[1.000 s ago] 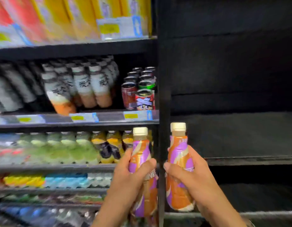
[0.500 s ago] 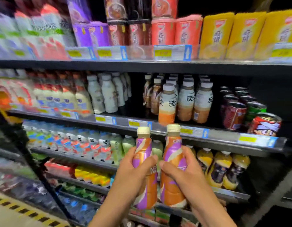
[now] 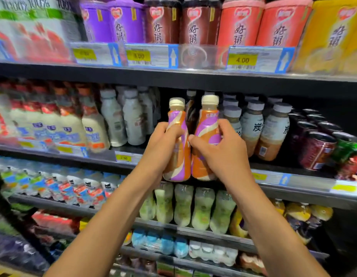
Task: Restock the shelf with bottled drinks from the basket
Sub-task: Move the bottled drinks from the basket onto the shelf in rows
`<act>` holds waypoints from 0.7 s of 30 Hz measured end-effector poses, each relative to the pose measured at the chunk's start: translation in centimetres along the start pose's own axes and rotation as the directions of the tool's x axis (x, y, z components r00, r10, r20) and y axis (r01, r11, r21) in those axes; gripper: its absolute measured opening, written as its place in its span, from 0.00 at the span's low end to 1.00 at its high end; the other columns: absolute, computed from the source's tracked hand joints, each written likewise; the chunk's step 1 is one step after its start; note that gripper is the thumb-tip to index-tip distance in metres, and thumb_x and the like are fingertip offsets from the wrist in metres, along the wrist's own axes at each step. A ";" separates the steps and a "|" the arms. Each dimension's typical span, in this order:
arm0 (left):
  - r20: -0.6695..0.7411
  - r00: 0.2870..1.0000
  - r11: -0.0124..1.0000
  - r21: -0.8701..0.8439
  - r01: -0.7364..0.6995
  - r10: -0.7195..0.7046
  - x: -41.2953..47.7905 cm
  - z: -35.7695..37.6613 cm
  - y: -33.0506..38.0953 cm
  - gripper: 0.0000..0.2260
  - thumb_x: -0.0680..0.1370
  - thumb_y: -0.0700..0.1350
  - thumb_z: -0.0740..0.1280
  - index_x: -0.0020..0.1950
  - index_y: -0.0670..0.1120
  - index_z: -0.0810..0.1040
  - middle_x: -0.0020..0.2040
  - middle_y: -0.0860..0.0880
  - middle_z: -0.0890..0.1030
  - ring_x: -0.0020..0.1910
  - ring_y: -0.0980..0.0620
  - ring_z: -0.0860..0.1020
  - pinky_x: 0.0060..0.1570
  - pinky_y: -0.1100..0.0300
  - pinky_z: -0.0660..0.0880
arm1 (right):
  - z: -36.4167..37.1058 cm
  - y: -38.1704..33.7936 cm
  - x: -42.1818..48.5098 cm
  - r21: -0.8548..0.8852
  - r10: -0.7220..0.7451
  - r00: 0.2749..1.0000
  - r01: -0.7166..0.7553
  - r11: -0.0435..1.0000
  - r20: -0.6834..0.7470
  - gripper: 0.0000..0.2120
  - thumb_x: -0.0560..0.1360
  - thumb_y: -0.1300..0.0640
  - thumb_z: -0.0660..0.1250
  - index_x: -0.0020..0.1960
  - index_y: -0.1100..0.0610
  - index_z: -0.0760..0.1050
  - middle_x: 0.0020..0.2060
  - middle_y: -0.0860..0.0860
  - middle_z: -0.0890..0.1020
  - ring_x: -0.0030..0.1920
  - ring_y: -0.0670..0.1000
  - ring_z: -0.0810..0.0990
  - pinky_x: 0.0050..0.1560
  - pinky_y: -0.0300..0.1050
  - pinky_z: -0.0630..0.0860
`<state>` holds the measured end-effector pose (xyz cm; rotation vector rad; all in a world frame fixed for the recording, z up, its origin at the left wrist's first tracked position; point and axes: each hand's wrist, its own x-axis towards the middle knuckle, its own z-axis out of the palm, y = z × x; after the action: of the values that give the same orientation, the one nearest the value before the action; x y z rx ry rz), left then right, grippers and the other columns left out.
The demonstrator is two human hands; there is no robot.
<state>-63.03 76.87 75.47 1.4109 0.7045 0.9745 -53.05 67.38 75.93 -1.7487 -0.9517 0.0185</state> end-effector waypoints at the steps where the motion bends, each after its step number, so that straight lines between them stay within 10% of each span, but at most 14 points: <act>1: 0.004 1.000 1.000 0.014 -0.009 0.009 0.9 0.0 -0.2 0.07 0.66 0.52 0.66 0.38 0.51 0.71 0.30 0.57 0.74 0.35 0.53 0.73 0.44 0.53 0.70 | 0.3 0.0 0.4 -0.068 -0.032 0.999 0.029 0.997 -0.030 0.18 0.66 0.42 0.75 0.47 0.51 0.73 0.42 0.49 0.79 0.42 0.50 0.76 0.42 0.46 0.71; 10: 0.067 0.997 0.998 0.050 0.041 -0.045 6.1 -0.5 -0.8 0.19 0.63 0.58 0.68 0.44 0.44 0.74 0.41 0.44 0.77 0.40 0.47 0.78 0.47 0.48 0.76 | 2.3 -1.9 2.6 -0.469 -0.079 0.979 -0.019 0.883 -0.187 0.26 0.71 0.34 0.70 0.46 0.53 0.61 0.41 0.51 0.77 0.54 0.61 0.75 0.40 0.50 0.64; 21: 0.141 0.987 0.981 0.169 -0.093 0.070 10.3 0.1 -4.2 0.14 0.74 0.39 0.73 0.56 0.48 0.72 0.47 0.51 0.81 0.44 0.57 0.79 0.43 0.61 0.76 | 5.6 -0.4 2.9 -0.626 0.009 0.997 -0.053 0.778 -0.073 0.19 0.78 0.44 0.67 0.58 0.58 0.71 0.56 0.56 0.74 0.55 0.62 0.78 0.44 0.48 0.63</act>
<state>-57.65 86.21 72.84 1.6555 0.6479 0.8874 -53.81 73.56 75.21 -2.3651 -0.9387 -0.3790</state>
